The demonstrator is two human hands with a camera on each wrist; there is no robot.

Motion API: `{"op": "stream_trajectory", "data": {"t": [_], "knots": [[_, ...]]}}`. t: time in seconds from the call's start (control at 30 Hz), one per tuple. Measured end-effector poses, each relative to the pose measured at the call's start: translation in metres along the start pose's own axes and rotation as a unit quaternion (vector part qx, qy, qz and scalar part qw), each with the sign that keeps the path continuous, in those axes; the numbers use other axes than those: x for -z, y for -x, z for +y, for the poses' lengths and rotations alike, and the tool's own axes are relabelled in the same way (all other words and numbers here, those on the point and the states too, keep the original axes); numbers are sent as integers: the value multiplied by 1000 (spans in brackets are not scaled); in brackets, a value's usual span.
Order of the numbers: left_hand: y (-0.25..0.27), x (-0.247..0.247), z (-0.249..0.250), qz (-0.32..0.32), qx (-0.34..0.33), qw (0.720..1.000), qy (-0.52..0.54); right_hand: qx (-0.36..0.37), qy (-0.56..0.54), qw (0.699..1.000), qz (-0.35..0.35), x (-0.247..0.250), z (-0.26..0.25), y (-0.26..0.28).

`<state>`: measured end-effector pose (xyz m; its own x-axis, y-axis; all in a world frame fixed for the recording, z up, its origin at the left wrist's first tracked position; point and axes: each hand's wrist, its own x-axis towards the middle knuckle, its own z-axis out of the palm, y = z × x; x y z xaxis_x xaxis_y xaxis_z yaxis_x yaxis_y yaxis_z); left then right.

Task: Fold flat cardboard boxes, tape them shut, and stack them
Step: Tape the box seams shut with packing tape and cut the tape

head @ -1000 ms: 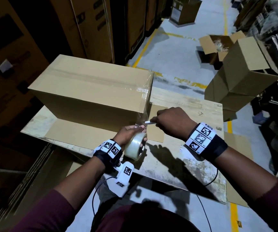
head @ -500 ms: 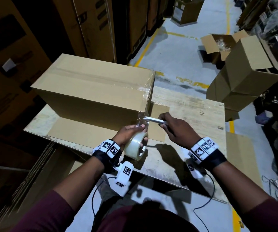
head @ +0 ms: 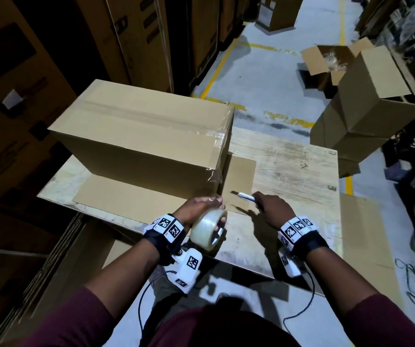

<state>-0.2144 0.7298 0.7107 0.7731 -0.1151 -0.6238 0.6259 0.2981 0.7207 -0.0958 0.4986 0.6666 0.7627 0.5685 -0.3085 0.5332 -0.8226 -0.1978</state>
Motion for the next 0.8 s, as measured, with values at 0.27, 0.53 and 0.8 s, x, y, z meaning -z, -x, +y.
{"op": "stream_trajectory", "data": {"t": [0.27,0.53,0.8], "knots": [[-33,-35,-19,-19,19,997,-79,-274,-64,959,44,-58,80,29],[-59,-89,-16,-74,3,987,-145,-152,-636,753,71,8,55,63],[-69,-114,-23,-81,1,974,-211,-76,-561,818,103,21,51,70]]}}
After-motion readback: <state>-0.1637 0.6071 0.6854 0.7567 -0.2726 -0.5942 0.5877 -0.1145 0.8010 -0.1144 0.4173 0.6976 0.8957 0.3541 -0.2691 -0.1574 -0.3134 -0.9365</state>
